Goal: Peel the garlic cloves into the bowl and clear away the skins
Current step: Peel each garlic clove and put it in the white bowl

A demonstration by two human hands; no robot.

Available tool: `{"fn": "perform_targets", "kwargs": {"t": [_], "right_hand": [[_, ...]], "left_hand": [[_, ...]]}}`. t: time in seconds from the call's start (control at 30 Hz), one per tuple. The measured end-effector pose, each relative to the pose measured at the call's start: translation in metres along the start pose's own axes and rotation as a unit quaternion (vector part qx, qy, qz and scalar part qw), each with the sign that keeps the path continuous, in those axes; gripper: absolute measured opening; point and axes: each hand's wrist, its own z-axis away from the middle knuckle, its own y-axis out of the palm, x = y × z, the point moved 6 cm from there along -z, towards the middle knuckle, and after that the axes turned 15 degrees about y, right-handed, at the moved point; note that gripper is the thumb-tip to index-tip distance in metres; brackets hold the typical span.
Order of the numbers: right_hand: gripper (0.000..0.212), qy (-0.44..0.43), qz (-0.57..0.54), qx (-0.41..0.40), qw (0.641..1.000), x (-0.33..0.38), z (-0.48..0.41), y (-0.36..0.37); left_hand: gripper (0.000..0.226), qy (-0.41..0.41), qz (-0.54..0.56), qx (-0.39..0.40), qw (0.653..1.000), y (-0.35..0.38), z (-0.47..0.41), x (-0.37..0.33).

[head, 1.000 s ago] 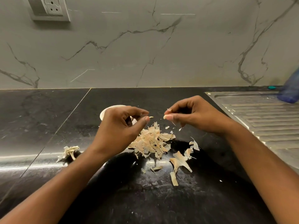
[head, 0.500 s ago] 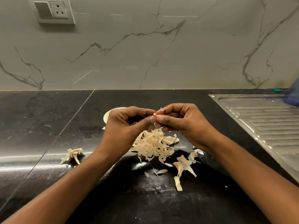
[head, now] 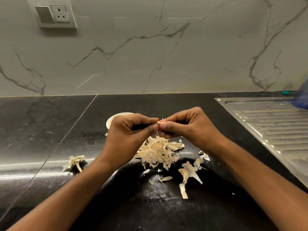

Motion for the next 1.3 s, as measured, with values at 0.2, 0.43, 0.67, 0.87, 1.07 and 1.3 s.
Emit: {"fn": "perform_targets", "kwargs": {"t": [0.2, 0.43, 0.67, 0.87, 1.07, 1.3], "right_hand": [[0.022, -0.057, 0.077, -0.022, 0.995, 0.003, 0.0, 0.0], [0.012, -0.135, 0.268, -0.091, 0.95, 0.006, 0.004, 0.0], [0.017, -0.157, 0.359, -0.08, 0.916, 0.005, 0.004, 0.01], [0.023, -0.167, 0.396, -0.07, 0.9, 0.003, 0.002, 0.018], [0.038, -0.231, 0.44, -0.092, 0.863, 0.011, 0.009, 0.027], [0.035, -0.273, 0.405, -0.129, 0.863, 0.017, 0.015, 0.028]], "left_hand": [[0.017, -0.005, -0.005, 0.012, 1.0, -0.002, 0.0, 0.002], [0.018, -0.05, -0.018, 0.035, 0.998, 0.001, 0.006, 0.01], [0.011, -0.025, -0.132, 0.07, 0.988, 0.006, 0.009, 0.005], [0.015, 0.025, -0.205, 0.08, 0.975, 0.006, 0.006, -0.005], [0.014, 0.009, -0.137, 0.043, 0.99, 0.002, 0.006, -0.001], [0.011, 0.002, -0.079, 0.012, 0.997, -0.001, 0.002, -0.005]]}}
